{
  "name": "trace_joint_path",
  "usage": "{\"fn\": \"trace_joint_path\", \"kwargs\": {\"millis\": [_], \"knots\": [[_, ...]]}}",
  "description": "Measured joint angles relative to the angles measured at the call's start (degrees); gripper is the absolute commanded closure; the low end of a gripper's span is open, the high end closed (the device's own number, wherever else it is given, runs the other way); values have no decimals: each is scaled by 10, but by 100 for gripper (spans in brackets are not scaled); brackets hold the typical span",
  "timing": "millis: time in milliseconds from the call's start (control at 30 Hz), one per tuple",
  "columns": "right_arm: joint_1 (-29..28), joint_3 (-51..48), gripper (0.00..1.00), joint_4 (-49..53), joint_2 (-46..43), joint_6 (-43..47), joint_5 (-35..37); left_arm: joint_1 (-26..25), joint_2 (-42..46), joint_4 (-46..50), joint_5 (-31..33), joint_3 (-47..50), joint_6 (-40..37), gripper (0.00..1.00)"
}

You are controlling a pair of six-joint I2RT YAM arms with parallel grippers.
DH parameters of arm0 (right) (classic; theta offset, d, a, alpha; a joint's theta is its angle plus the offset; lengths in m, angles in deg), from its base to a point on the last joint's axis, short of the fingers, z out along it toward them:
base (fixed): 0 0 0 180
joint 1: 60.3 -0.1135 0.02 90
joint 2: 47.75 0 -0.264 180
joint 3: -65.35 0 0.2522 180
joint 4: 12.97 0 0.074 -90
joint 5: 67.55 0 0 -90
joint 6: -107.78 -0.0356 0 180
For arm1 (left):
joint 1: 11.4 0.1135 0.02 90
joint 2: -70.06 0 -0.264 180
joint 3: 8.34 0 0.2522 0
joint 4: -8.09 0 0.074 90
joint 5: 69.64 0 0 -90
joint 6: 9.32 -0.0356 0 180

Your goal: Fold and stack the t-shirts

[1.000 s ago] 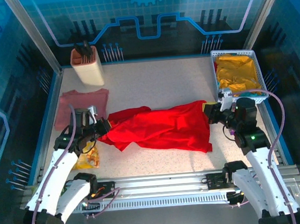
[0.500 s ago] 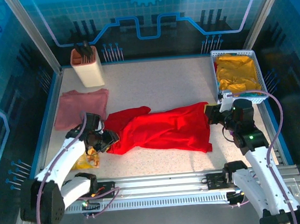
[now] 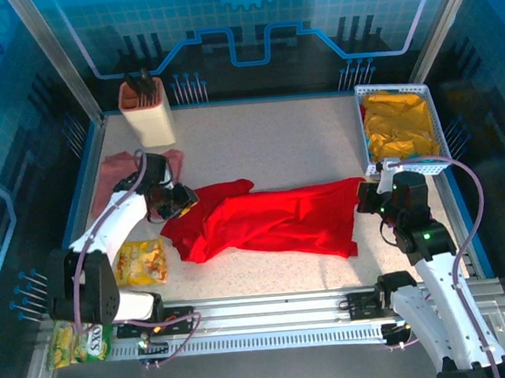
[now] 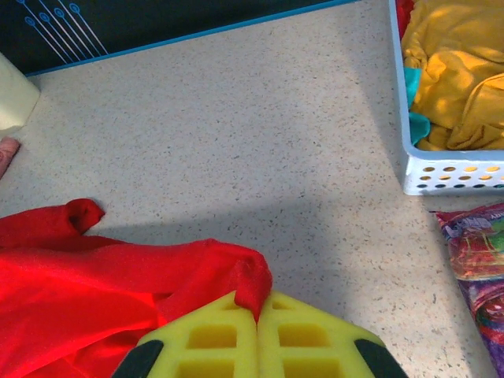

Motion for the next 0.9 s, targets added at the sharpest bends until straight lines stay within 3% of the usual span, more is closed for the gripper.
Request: {"fn": "trace_joint_path", "kwargs": {"millis": [267, 500, 600, 767, 900], "knots": [[0, 0, 100, 9, -13, 0, 8, 0, -43, -20, -1, 26, -1, 60], [0, 0, 100, 9, 7, -1, 18, -10, 22, -21, -5, 99, 11, 63], [0, 0, 100, 9, 9, -4, 27, -50, 62, -26, -12, 116, 28, 64], [0, 0, 100, 8, 9, -11, 37, -158, 107, -41, -17, 139, 66, 67], [0, 0, 100, 4, 15, -13, 37, -197, 109, -37, -18, 153, 76, 68]]}}
